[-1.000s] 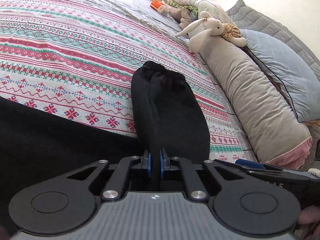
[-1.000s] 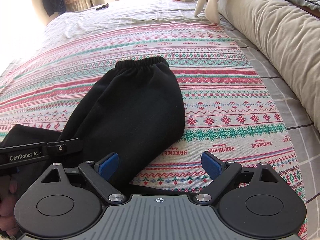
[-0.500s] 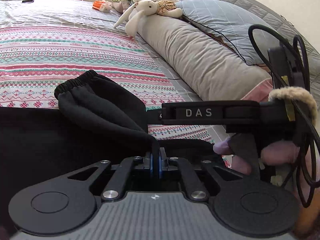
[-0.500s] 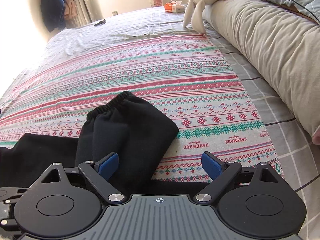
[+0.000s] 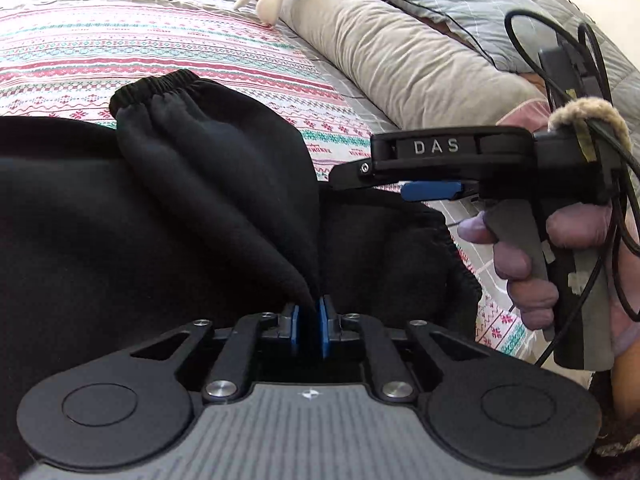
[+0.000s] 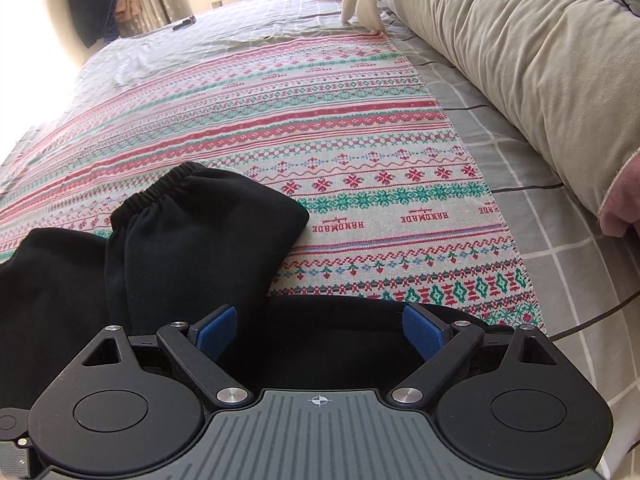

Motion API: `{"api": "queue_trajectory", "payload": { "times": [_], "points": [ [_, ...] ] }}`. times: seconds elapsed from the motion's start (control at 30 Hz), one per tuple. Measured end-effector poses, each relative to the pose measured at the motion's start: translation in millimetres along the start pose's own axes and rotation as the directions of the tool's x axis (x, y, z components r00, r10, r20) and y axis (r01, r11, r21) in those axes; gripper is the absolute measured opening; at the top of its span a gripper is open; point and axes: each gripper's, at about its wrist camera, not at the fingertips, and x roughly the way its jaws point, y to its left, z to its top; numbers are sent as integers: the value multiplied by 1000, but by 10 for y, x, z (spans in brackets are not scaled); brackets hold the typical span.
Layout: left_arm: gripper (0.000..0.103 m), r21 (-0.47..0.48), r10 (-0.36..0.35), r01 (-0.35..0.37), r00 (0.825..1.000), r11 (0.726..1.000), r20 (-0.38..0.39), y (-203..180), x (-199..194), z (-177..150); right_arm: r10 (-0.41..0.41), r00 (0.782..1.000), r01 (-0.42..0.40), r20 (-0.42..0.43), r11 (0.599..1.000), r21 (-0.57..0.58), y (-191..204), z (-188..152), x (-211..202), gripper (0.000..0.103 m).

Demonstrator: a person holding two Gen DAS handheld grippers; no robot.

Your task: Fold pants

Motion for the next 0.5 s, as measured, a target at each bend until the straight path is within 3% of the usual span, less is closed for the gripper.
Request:
{"api": "queue_trajectory", "payload": {
  "times": [0.07,0.1,0.27,0.5],
  "points": [
    [78,-42,2,0,999,999,44,53,-60,13,-3,1000,3,6,1000,-7,16,13,-9,92],
    [81,-59,11,-8,998,998,66,85,-76,40,-3,1000,3,11,1000,-9,21,22,-14,92],
    [81,-133,78,-61,989,989,128,260,14,294,3,1000,-3,23,1000,16,-15,85,-24,92],
    [79,-237,191,-138,957,962,218,407,106,520,12,999,-14,34,999,52,-107,170,-32,92]
  ]
}}
